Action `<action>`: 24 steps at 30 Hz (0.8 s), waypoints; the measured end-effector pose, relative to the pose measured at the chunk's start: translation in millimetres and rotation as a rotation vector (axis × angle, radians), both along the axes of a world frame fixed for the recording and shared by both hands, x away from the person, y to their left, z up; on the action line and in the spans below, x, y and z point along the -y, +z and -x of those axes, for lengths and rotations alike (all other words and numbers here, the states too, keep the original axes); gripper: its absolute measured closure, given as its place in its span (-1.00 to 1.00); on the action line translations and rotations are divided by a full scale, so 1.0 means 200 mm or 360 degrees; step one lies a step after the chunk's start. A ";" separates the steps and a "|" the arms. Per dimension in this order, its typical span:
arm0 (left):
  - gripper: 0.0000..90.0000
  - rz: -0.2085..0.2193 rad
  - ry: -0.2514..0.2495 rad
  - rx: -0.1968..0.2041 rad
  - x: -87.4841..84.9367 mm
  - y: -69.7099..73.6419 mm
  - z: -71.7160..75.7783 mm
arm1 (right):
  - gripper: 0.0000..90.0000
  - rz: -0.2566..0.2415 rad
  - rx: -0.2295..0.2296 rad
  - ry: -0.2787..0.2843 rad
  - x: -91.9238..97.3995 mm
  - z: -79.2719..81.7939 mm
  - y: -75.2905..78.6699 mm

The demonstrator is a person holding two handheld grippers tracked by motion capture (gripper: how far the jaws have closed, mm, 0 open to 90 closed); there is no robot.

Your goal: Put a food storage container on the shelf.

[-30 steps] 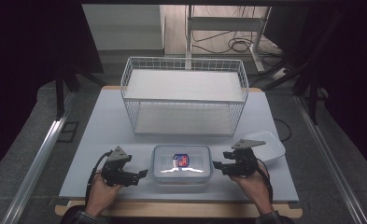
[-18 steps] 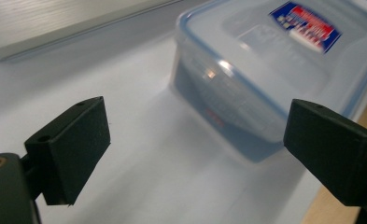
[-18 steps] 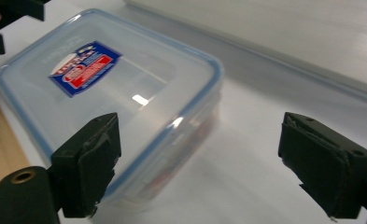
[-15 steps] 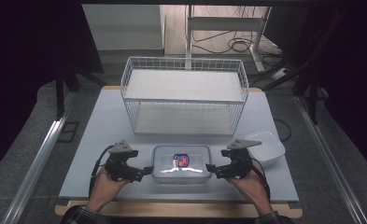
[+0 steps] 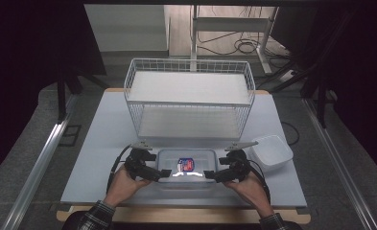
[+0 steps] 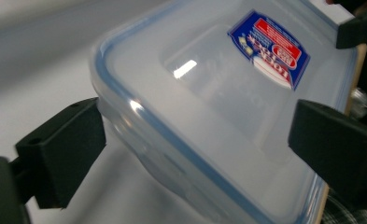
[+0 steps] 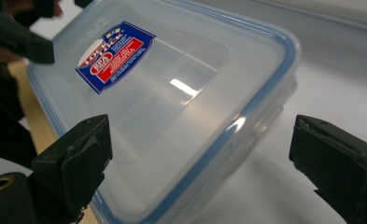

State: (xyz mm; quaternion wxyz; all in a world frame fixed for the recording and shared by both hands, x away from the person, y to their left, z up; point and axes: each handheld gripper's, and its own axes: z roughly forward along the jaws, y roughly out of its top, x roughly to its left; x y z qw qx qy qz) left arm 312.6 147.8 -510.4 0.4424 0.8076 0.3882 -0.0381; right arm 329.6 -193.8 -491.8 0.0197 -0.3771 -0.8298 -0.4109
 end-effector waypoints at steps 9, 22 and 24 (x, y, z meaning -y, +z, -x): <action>-0.88 0.0174 -0.0064 -0.0189 -0.03 -0.08 -0.01 | -0.83 -0.0135 -0.0248 0.0005 -0.01 -0.06 -0.05; -0.09 0.0255 0.0050 -0.0073 -0.12 0.00 0.09 | -0.09 -0.0234 -0.0298 -0.0084 0.08 -0.01 0.01; -0.02 0.0250 0.0092 -0.0013 -0.12 0.02 0.10 | 0.03 -0.0251 -0.0246 -0.0103 0.09 0.02 0.04</action>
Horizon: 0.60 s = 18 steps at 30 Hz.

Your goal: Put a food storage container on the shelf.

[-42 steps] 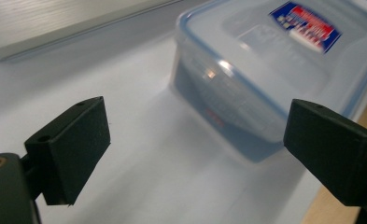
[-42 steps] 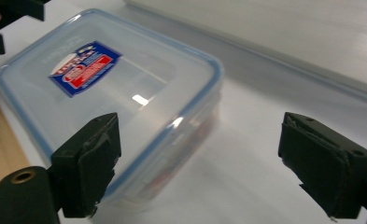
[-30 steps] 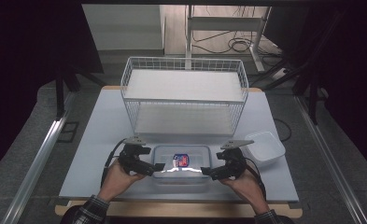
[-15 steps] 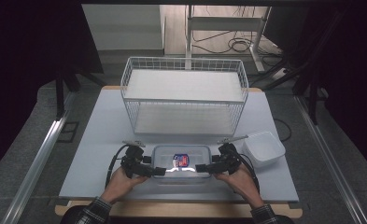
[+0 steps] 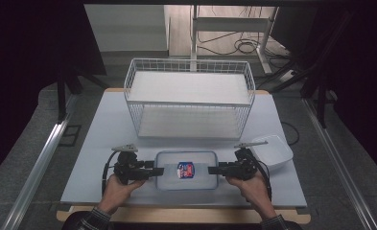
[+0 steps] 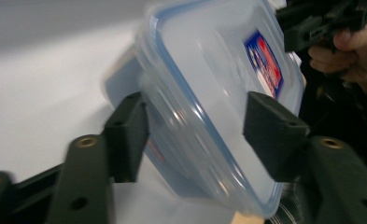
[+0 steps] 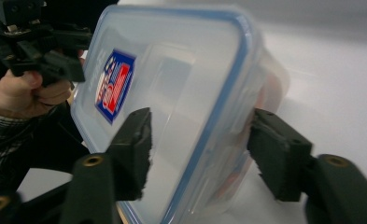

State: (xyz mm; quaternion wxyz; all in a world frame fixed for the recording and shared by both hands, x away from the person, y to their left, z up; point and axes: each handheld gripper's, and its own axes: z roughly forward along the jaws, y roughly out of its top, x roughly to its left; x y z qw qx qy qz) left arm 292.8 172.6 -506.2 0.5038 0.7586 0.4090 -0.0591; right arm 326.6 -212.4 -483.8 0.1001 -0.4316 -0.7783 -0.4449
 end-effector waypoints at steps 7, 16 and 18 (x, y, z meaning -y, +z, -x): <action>0.09 -0.0038 0.0072 0.0180 0.00 0.04 0.04 | 0.13 0.0084 0.0184 0.0005 -0.02 0.04 0.05; 0.00 -0.0019 0.0022 0.0095 0.00 0.00 0.04 | 0.13 0.0099 0.0259 0.0025 -0.02 0.08 0.05; 0.00 -0.0019 0.0018 0.0092 0.00 0.00 0.04 | 0.13 0.0100 0.0267 0.0027 -0.02 0.09 0.05</action>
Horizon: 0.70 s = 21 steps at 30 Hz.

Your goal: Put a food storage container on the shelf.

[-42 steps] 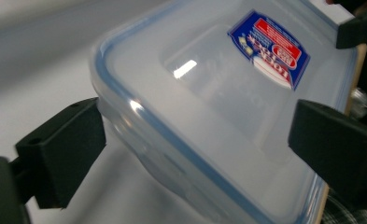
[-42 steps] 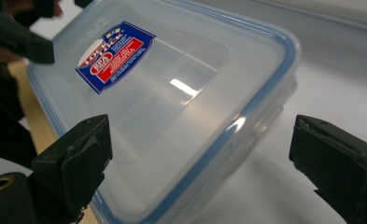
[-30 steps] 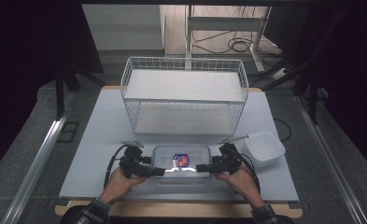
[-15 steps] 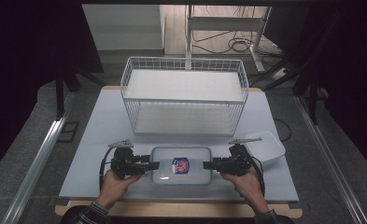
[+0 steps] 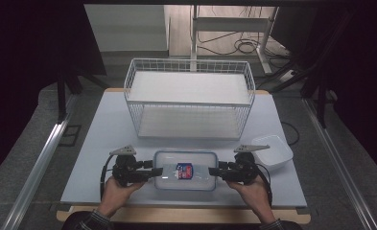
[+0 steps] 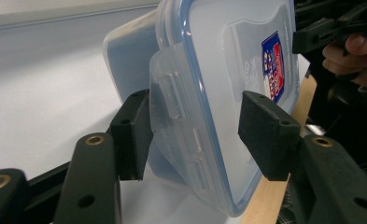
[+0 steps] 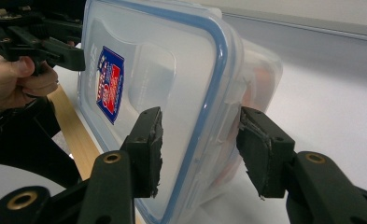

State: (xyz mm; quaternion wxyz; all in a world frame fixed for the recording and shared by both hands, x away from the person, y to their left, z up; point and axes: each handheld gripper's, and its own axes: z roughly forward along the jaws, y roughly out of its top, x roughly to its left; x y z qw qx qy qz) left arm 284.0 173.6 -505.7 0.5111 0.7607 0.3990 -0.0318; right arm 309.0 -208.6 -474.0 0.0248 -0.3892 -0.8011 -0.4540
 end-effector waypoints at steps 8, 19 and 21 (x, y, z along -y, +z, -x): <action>-0.03 0.0003 -0.0047 -0.0105 -0.01 -0.03 -0.02 | 0.12 0.0003 -0.0020 -0.0010 0.00 0.01 -0.01; 0.11 0.0147 -0.0002 -0.0200 -0.04 -0.04 -0.02 | 0.14 -0.0115 -0.0193 -0.0103 0.02 0.00 -0.04; 0.12 0.0158 0.0028 -0.0197 -0.04 -0.04 -0.02 | 0.16 -0.0118 -0.0199 -0.0117 0.02 0.01 -0.04</action>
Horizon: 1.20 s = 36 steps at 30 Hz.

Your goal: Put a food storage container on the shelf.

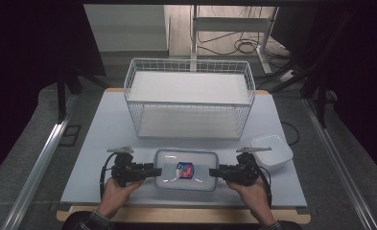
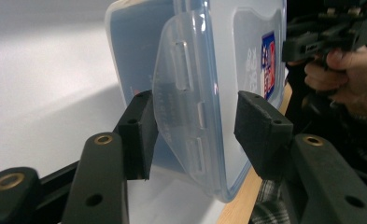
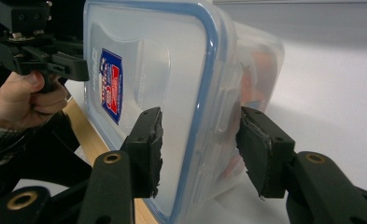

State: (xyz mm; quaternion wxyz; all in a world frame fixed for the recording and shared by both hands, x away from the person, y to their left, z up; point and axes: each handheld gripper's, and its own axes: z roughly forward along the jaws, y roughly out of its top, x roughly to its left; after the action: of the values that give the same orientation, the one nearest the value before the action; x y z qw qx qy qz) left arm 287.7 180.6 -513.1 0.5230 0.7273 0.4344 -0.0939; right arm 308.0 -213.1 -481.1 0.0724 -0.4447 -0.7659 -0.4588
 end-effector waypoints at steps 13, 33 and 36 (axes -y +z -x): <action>0.17 0.0074 0.0074 0.0090 -0.02 0.11 -0.01 | 0.17 -0.0069 0.0154 -0.0021 0.00 -0.01 0.09; 0.22 0.0108 0.0032 0.0195 -0.04 0.35 -0.10 | 0.18 -0.0149 0.0289 -0.0004 0.01 -0.13 0.33; 0.22 0.0107 0.0031 0.0219 -0.04 0.40 -0.13 | 0.18 -0.0154 0.0314 -0.0003 0.01 -0.16 0.38</action>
State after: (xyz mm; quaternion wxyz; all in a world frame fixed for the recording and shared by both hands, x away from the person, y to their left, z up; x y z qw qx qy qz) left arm 313.6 188.8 -432.3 0.5766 0.7099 0.4010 -0.0532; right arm 339.7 -215.5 -405.2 0.0175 -0.3942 -0.7458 -0.5368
